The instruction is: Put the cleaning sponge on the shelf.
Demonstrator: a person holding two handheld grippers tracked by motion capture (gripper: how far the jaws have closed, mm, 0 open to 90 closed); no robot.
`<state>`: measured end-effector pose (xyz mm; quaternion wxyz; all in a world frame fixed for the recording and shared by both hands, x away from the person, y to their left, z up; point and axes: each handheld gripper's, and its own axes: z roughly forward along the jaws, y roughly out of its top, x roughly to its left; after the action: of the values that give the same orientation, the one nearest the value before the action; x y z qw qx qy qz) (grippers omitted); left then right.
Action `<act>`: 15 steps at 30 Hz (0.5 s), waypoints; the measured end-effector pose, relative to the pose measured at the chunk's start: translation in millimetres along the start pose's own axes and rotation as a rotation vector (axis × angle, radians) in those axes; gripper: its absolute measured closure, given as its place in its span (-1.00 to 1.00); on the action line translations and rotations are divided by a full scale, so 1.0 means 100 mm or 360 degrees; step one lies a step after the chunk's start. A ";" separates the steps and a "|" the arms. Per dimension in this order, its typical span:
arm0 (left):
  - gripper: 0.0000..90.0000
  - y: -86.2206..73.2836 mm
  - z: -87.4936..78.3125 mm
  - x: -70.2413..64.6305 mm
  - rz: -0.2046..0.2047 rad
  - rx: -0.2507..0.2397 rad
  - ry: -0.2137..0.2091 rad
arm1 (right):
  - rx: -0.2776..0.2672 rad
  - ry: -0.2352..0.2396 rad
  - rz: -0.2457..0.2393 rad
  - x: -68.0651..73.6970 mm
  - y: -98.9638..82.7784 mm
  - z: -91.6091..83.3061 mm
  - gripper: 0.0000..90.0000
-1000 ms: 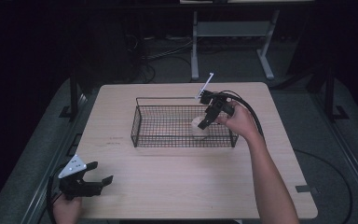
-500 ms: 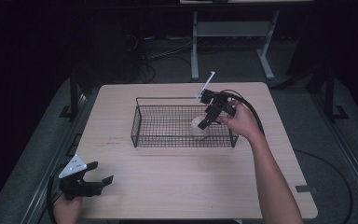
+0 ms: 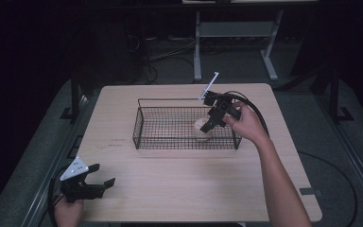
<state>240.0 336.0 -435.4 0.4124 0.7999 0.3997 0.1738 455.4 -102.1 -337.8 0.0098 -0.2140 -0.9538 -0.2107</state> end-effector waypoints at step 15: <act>-0.70 0.00 0.01 -0.01 0.0004 0.0004 0.0002 | -0.0072 0.0048 -0.0015 0.10 -0.13 -0.05 -0.67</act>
<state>240.3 335.0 -435.7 0.4109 0.8009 0.3992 0.1744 440.2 -111.0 -337.4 0.0183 -0.2065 -0.9496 -0.2353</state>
